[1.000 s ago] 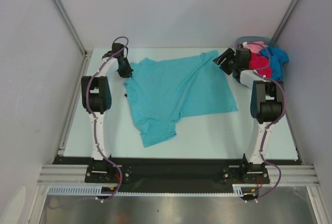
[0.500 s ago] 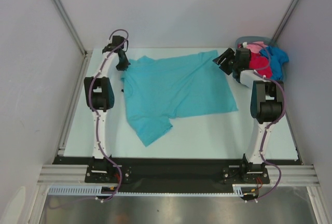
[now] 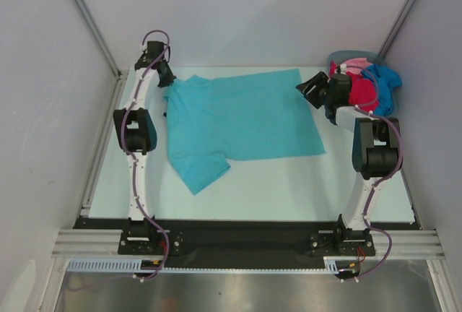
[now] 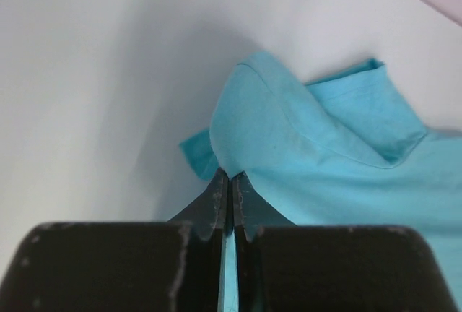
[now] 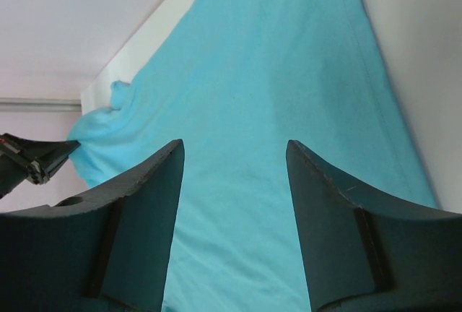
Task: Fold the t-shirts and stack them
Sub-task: Flatten the tshirt out
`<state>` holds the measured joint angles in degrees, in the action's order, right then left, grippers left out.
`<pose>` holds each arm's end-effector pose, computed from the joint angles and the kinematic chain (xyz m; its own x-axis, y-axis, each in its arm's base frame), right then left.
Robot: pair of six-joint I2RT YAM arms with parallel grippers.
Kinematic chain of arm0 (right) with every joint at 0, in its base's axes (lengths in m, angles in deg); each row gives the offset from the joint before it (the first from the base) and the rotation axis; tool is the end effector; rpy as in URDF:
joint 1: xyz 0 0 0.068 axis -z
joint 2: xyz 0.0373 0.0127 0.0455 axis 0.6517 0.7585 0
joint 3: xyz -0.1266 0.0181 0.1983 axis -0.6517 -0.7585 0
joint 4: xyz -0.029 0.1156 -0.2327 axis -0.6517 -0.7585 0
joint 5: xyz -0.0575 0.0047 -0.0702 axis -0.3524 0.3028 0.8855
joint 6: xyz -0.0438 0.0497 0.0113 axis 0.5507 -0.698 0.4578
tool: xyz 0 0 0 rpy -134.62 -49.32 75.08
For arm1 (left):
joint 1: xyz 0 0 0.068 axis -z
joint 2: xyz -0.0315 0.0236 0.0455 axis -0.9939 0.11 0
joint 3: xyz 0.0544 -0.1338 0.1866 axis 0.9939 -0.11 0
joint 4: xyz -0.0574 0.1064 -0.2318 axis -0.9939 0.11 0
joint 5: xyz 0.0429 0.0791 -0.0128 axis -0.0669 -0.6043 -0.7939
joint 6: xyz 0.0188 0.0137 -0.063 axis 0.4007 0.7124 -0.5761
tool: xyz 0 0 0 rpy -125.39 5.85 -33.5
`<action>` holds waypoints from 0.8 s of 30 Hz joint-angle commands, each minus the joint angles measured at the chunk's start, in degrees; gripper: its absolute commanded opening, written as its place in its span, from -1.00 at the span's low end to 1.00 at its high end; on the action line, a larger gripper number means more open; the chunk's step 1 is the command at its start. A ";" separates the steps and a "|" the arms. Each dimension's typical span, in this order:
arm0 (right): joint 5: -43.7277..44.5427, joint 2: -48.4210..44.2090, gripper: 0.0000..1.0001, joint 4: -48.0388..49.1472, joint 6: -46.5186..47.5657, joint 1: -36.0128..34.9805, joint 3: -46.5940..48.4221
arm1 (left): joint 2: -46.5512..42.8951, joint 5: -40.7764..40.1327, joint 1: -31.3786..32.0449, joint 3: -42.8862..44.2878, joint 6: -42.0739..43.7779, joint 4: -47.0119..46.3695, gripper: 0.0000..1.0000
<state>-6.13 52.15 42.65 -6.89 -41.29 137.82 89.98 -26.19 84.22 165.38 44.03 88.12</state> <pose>0.4496 0.0197 0.1546 -0.4750 0.6563 -0.5863 0.0899 0.6989 0.7096 0.5374 0.0019 0.1808 -0.6641 -0.4134 -0.6229 -0.3927 0.9019 -0.1799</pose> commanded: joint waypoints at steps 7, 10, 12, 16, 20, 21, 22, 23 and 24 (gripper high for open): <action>-1.20 -4.20 0.28 7.47 -1.54 0.01 -1.30 | -3.19 7.88 1.66 -2.25 0.08 -5.75 -0.32; -1.11 -4.37 0.29 5.62 -0.84 0.01 0.28 | -5.65 5.79 1.75 -7.00 -0.89 -5.49 0.24; -1.11 -4.55 0.30 5.00 -0.48 0.09 0.64 | -7.49 2.10 1.84 -9.21 -1.68 -4.17 0.49; -1.02 -5.08 0.30 3.08 -0.40 0.18 1.51 | -11.87 -2.92 1.66 -15.96 -2.56 -3.46 0.69; 0.82 -7.71 0.31 0.52 0.22 0.18 0.82 | -16.89 -4.60 1.57 -18.27 -3.09 -3.38 0.77; 1.44 -8.41 0.31 0.43 0.31 0.18 0.47 | -18.04 -4.77 1.57 -18.36 -3.26 -3.38 0.79; 1.88 -9.11 0.31 -0.09 0.22 0.27 0.29 | -19.18 -4.95 1.57 -18.27 -3.35 -3.38 0.80; 2.06 -10.77 0.31 0.16 0.13 0.18 -0.32 | -21.19 -5.04 1.66 -18.01 -3.26 -3.20 0.81; 2.23 -11.49 0.31 -0.01 0.05 0.18 -0.42 | -22.08 -5.47 1.66 -17.57 -3.00 -2.85 0.83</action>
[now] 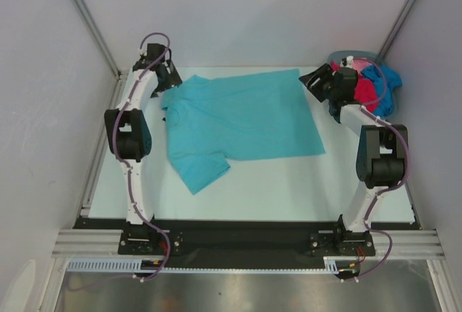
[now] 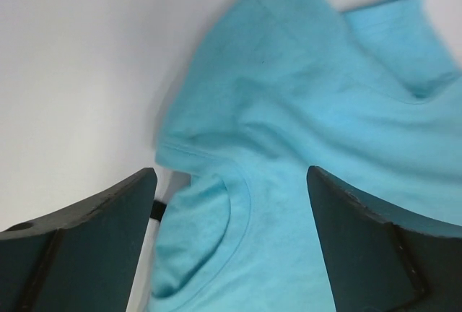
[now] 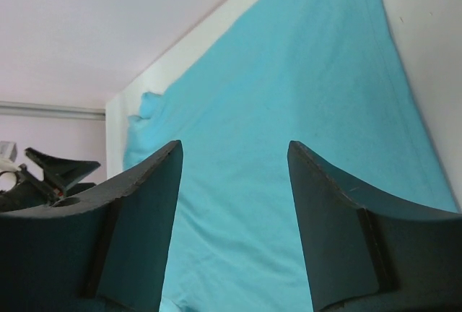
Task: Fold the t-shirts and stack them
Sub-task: Flatten the tshirt out
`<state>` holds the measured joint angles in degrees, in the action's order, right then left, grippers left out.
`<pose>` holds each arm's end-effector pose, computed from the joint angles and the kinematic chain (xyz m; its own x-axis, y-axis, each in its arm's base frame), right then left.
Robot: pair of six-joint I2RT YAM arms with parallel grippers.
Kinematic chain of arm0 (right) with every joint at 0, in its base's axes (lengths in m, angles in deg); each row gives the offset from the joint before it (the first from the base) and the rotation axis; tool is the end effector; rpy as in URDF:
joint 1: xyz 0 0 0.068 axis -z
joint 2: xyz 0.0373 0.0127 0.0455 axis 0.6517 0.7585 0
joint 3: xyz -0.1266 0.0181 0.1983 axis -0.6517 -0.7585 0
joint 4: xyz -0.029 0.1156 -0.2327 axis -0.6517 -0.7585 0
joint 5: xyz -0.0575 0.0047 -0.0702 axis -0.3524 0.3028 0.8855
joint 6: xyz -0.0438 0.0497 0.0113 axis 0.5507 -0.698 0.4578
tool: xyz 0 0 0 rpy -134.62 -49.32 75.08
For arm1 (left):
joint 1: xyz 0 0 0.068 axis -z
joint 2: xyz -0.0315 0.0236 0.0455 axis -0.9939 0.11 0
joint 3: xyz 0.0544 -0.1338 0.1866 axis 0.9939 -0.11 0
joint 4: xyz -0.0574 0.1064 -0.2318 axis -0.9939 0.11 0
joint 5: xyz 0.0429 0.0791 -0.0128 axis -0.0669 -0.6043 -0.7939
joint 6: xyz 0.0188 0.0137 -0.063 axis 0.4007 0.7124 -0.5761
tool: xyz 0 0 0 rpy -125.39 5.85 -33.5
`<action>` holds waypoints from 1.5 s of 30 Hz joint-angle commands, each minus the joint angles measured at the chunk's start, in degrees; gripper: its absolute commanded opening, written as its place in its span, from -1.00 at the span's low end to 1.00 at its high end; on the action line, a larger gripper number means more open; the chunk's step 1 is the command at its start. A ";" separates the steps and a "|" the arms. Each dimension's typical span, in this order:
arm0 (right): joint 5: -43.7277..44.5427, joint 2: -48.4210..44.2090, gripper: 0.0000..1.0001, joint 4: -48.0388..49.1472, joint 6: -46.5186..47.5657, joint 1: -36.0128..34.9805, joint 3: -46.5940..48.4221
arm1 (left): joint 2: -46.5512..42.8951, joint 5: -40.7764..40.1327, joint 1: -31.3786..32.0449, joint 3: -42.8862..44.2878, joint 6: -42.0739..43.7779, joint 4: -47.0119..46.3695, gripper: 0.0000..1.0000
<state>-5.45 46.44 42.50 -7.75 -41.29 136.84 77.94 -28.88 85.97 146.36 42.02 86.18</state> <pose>0.4411 0.0190 0.1908 -0.4186 0.6695 -0.6136 0.0470 0.6907 0.7216 0.5004 -0.0106 0.1799 -0.7027 -0.4199 -0.5744 -0.4283 0.8943 -0.1297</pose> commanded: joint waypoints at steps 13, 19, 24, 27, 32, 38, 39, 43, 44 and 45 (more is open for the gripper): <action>11.04 -22.21 0.32 -14.87 1.43 0.01 -9.07 | -33.74 3.80 7.55 -31.43 -4.67 -10.36 0.94; 17.28 -31.17 0.33 -18.84 -0.95 -0.70 -19.02 | -41.41 5.91 13.09 -52.04 -8.28 -16.98 0.94; 17.90 -37.33 0.32 -15.34 -2.53 -1.48 -29.48 | -48.80 4.86 16.61 -61.73 -10.04 -18.13 0.94; 17.99 -39.62 0.32 -14.71 -2.44 -1.66 -32.55 | -52.04 4.07 17.05 -65.25 -10.22 -18.13 0.94; 18.69 -42.52 0.32 -15.41 -0.52 -1.66 -34.94 | -56.36 4.24 17.40 -70.36 -10.31 -18.22 0.94; 18.08 -43.49 0.33 -15.06 -0.16 -0.96 -38.01 | -59.53 4.95 18.63 -75.72 -11.18 -18.30 0.94; 17.99 -43.58 0.33 -14.54 0.10 -0.87 -38.45 | -60.23 5.03 18.98 -76.33 -11.27 -18.31 0.94; 15.89 -43.93 0.33 -13.57 -0.33 0.18 -41.17 | -64.09 6.70 19.95 -80.37 -12.59 -18.04 0.94; 15.88 -44.46 0.33 -13.31 -0.51 0.18 -42.57 | -66.19 7.05 20.39 -81.16 -13.46 -17.96 0.94; 14.23 -44.81 0.33 -12.78 -0.60 0.18 -43.11 | -67.25 7.75 20.57 -82.04 -13.90 -17.95 0.94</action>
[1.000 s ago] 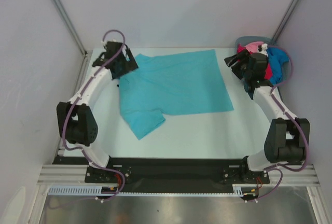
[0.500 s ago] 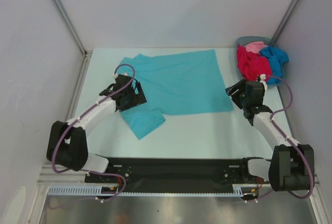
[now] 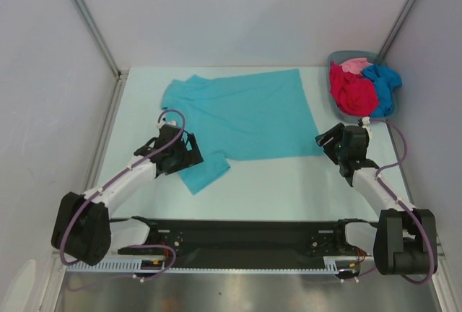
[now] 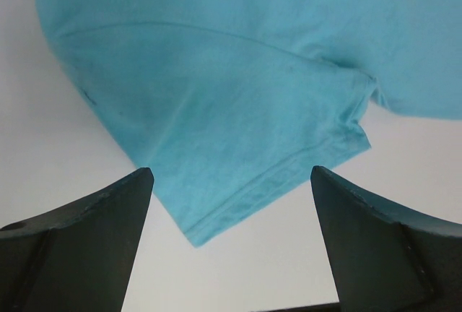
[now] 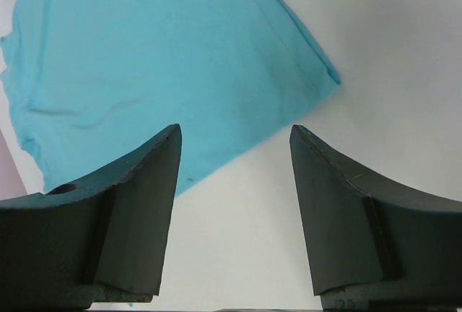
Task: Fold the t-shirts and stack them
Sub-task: Flatten the tshirt out, then fold the tshirt
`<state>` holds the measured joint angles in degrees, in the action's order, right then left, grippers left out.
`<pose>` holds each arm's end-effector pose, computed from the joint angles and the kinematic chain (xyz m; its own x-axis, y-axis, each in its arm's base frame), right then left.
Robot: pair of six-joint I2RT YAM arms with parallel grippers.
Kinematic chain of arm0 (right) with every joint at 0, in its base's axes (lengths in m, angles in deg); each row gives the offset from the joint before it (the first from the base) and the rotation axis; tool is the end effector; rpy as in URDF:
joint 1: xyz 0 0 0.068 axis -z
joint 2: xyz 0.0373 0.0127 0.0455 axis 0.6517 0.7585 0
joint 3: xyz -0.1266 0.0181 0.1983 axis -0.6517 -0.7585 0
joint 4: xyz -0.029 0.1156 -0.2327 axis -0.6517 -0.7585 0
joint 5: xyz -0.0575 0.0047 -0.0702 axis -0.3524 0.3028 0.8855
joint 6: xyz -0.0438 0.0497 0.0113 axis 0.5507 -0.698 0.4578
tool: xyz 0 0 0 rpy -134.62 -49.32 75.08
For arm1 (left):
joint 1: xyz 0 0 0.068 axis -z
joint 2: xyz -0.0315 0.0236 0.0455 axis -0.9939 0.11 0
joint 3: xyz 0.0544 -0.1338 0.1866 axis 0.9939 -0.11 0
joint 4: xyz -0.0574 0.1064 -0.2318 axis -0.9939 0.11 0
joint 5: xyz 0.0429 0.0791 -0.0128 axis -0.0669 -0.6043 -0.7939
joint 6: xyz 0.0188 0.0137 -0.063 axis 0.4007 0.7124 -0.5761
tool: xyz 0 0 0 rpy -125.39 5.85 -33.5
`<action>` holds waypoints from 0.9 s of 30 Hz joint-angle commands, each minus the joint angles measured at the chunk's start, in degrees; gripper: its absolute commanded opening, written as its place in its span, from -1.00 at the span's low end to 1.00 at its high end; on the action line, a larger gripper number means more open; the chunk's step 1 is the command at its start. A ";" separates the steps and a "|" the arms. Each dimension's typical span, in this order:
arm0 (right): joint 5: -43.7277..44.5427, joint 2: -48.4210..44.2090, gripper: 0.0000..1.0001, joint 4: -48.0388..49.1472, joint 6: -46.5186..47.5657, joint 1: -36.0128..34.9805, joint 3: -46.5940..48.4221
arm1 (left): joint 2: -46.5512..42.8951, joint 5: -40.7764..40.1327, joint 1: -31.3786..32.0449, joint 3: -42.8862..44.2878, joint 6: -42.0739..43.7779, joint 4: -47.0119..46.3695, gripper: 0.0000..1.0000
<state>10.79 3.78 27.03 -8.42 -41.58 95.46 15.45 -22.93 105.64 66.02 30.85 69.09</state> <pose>0.2672 0.0034 0.1574 -0.3926 0.7008 -0.5957 0.3900 0.7134 0.5822 0.2433 -0.0939 0.1512 -0.8106 -0.3384 -0.4779 -0.2130 0.9306 -0.2977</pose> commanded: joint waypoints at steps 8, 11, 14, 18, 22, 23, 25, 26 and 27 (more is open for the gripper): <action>-8.00 -7.94 0.34 4.72 -1.15 3.63 -6.66 | -20.32 5.24 1.78 -13.21 -9.42 -4.20 0.61; -8.71 -9.35 0.34 3.67 -0.72 3.63 -7.27 | -23.58 5.41 1.78 -14.80 -9.86 -3.94 0.38; -9.23 -11.29 0.34 2.61 -0.62 3.98 -8.15 | -24.37 6.38 1.78 -15.33 -10.21 -3.50 0.17; -10.20 -12.95 0.34 2.08 -1.41 4.69 -9.91 | -26.65 6.65 1.78 -17.34 -10.82 -3.24 0.12; -10.47 -13.83 0.34 1.29 -2.03 5.04 -11.40 | -30.69 7.79 1.78 -21.90 -13.37 -2.88 0.31; -10.46 -14.36 0.35 1.12 -2.20 5.30 -12.19 | -32.70 7.79 1.78 -22.70 -13.72 -2.80 0.37; -11.34 -15.50 0.36 0.94 -2.20 5.91 -13.07 | -35.17 8.58 1.78 -24.98 -14.77 -2.53 0.41; -11.95 -15.86 0.36 0.77 -2.29 6.70 -13.77 | -37.53 8.84 1.86 -25.69 -15.04 -2.27 0.46; -12.48 -16.03 0.36 0.68 -2.47 7.06 -14.30 | -38.52 9.02 1.78 -26.57 -15.13 -1.92 0.48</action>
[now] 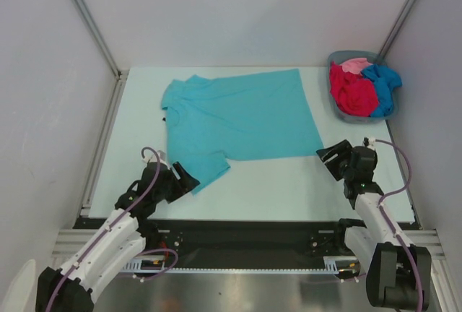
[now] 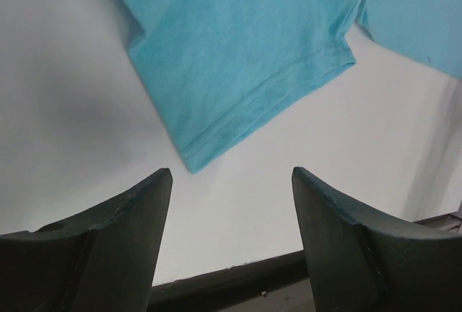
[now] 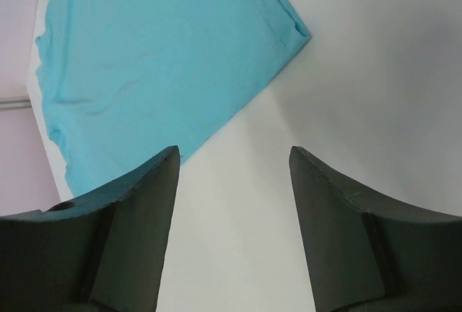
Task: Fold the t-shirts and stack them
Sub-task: Fold the tshirt
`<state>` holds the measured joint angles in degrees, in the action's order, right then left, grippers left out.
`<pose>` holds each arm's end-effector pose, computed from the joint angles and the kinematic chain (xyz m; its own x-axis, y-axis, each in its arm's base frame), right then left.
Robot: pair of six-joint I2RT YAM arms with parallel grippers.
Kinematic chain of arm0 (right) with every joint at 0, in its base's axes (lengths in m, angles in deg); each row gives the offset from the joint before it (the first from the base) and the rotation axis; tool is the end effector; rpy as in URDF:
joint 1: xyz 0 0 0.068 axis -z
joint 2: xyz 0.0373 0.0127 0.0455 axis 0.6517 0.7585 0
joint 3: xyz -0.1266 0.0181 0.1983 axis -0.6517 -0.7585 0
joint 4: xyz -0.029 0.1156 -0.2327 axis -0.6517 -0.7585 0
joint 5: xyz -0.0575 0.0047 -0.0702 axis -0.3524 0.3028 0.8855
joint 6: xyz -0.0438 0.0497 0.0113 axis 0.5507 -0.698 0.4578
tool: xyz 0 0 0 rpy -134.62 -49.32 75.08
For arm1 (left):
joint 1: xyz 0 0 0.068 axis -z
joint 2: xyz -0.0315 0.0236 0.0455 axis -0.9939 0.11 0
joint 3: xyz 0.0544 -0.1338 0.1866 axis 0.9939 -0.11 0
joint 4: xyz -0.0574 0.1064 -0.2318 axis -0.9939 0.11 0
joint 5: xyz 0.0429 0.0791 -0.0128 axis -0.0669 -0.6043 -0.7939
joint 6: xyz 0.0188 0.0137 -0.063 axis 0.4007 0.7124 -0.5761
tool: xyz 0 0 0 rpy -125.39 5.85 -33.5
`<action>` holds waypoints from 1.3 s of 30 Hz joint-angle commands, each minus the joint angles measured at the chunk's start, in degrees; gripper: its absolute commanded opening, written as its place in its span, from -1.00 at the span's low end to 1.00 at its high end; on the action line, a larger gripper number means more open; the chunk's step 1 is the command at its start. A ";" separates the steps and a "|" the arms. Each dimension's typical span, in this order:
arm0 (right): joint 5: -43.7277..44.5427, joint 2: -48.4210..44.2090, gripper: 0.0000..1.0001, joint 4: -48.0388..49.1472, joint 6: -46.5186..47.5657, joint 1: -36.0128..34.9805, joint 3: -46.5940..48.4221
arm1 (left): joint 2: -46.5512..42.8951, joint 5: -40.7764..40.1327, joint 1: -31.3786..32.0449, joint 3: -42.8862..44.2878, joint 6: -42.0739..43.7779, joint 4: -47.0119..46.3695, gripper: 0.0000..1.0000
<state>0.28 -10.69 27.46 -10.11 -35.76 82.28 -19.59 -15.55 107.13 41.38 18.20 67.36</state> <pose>0.2224 -0.0101 0.1362 -0.4016 0.7546 -0.5189 0.3446 0.6494 0.6779 0.1645 -0.0746 0.1329 -0.7371 -0.5246 -0.4261 -0.2196 0.7821 -0.5832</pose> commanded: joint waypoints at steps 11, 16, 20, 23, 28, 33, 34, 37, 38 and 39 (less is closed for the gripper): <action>-3.64 -2.45 0.36 1.21 -1.58 2.04 -3.59 | -2.70 2.51 0.38 -8.36 -5.20 -5.46 0.36; -3.38 -1.22 0.36 2.87 -1.66 2.83 -4.29 | -2.70 1.37 0.46 -8.97 -4.41 -5.55 0.38; -4.08 1.86 0.36 6.47 -1.93 4.23 -5.43 | 2.03 1.54 0.46 -9.59 -4.15 -8.88 0.38; -4.61 3.09 0.36 8.23 -2.54 4.94 -5.70 | 4.50 1.63 0.46 -9.59 -3.97 -11.87 0.38; -4.17 5.02 0.36 10.34 -2.72 6.08 -5.35 | 9.77 1.54 0.46 -9.15 -3.62 -16.36 0.38; -3.30 11.34 0.36 15.70 -5.35 6.17 -5.00 | 13.56 1.98 0.46 -8.19 -3.44 -19.26 0.38; -3.12 12.14 0.36 16.40 -5.62 6.08 -5.00 | 14.17 1.98 0.46 -8.01 -3.36 -19.35 0.37; -1.80 15.48 0.35 19.39 -7.46 6.17 -4.82 | 14.00 1.90 0.46 -7.66 -3.18 -19.18 0.37; -1.28 16.44 0.35 20.88 -7.90 6.08 -4.30 | 14.00 2.07 0.46 -7.57 -3.27 -19.17 0.37; -0.92 18.80 0.35 22.89 -8.77 6.17 -3.42 | 14.44 2.07 0.46 -7.31 -3.18 -19.26 0.37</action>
<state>-3.11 4.13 45.30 -16.60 -29.88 76.97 -6.74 -12.44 107.35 34.30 13.63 43.58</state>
